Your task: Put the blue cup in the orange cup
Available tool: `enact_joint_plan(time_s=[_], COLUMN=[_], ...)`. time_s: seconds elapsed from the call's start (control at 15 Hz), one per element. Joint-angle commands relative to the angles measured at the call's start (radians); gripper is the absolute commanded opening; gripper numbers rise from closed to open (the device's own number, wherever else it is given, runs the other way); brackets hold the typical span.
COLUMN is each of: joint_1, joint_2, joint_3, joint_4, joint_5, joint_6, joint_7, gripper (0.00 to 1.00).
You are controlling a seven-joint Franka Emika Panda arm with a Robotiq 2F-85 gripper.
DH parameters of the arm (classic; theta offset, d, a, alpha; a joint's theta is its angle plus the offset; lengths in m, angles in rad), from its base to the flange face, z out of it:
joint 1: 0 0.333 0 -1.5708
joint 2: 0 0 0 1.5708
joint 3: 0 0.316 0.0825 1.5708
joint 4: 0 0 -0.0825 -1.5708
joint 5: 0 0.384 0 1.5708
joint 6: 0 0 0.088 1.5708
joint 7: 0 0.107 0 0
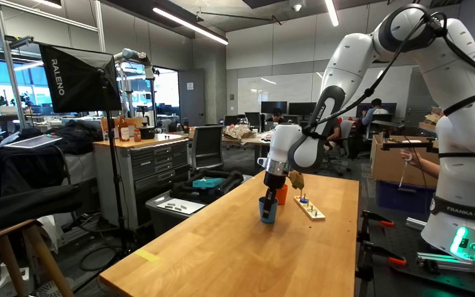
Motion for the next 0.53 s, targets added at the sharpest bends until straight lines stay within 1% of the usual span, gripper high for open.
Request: enact_joint_plan(time_s=[0.0,0.07,0.27,0.33,0.47], joint_1=[-0.019,-0.019,-0.019,-0.018,-0.015], joint_2=[0.010,0.008,-0.004,-0.007,-0.017], joint_3=[0.008,0.008,0.009,0.008,0.002], joint_4=[0.041,0.046,0.069,0.079,0.106], joint_5=[-0.028,-0.028,-0.030,-0.031,-0.037], joint_6=[-0.047,-0.054,-0.079,-0.089,-0.122], joint_7=[0.034,0.036,0.037,0.038,0.040], gripper=[0.11,0.05,0.00,0.04,0.04])
